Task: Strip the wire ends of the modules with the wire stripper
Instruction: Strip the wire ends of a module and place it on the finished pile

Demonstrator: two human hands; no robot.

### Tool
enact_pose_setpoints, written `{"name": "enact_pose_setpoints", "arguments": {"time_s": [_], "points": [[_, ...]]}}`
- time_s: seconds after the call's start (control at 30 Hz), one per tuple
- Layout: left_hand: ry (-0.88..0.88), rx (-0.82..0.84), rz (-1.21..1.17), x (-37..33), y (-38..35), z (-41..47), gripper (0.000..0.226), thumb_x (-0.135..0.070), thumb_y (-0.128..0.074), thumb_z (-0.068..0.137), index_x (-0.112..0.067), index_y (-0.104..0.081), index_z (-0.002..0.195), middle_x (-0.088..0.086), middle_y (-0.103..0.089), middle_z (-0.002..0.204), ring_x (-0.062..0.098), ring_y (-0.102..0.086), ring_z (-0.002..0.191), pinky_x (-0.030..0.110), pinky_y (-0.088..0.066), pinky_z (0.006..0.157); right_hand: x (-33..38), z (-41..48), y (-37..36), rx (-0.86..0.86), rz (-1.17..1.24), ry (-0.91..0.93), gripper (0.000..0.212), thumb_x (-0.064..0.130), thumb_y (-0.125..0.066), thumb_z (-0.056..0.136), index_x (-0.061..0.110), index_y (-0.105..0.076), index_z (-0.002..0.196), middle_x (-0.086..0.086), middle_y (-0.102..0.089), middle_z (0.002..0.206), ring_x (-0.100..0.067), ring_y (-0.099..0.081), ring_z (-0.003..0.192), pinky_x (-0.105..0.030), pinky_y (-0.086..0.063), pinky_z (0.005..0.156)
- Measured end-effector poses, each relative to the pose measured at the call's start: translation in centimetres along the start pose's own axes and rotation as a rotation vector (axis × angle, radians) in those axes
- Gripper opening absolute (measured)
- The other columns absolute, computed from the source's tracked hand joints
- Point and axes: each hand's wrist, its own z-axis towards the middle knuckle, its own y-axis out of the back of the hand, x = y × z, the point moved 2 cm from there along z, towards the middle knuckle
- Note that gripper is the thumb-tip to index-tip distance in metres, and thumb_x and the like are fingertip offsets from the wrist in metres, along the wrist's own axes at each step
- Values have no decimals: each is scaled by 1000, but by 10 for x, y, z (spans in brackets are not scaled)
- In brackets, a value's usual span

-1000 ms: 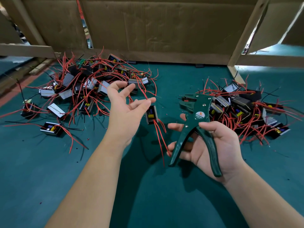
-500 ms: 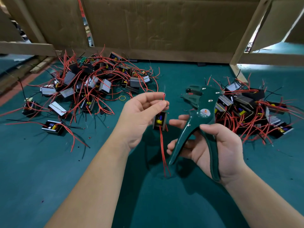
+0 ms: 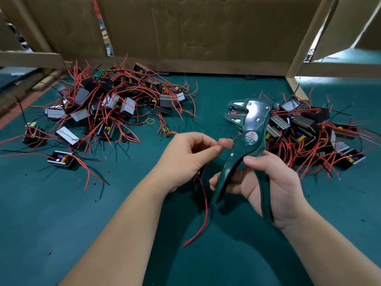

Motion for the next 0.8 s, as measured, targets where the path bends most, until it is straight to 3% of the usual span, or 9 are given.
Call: {"name": "enact_pose_setpoints", "arguments": {"time_s": [0.13,0.23,0.4,0.57,0.7,0.8], "points": [[-2,-4,77,2,-1,1,14,-9,-71,84,-19,-66,75,-3,-67,69,8,-57,62,24,-48,63,2,1,1,-37,9,-4,56,13,-47,71,-2,-54,125,-27,-61,90,-43,-62,68,-56,-54,68],[-23,-30,96,3,-2,2,13,-11,-69,86,-18,-65,75,4,-66,70,14,-55,59,36,-48,64,3,1,0,-25,23,-13,58,12,-47,71,-2,-52,127,-27,-59,96,-44,-62,69,-57,-54,69],[-31,-110,46,3,-1,2,13,-11,-73,82,-20,-71,73,13,-73,84,17,-62,74,44,-53,77,1,0,-2,9,33,-36,52,13,-47,71,-4,-56,118,-22,-62,94,-44,-61,67,-60,-52,69],[7,-150,0,3,-3,1,10,-13,-74,81,-20,-73,74,9,-74,83,17,-64,75,42,-54,79,0,1,-1,-5,57,-40,50,14,-47,70,-2,-58,116,-23,-62,92,-44,-61,68,-56,-53,67],[67,-220,-34,4,-6,1,11,-14,-74,82,-19,-72,73,17,-72,86,21,-61,76,48,-52,80,0,1,-3,-2,47,-38,50,13,-47,70,-2,-58,117,-24,-63,90,-43,-61,68,-55,-53,65],[74,-247,-54,4,-9,1,12,-15,-72,84,-19,-70,72,21,-69,85,23,-57,69,47,-51,69,1,1,-4,2,31,-33,53,12,-55,68,-2,-58,118,-25,-62,96,-42,-62,70,-54,-53,67]]}}
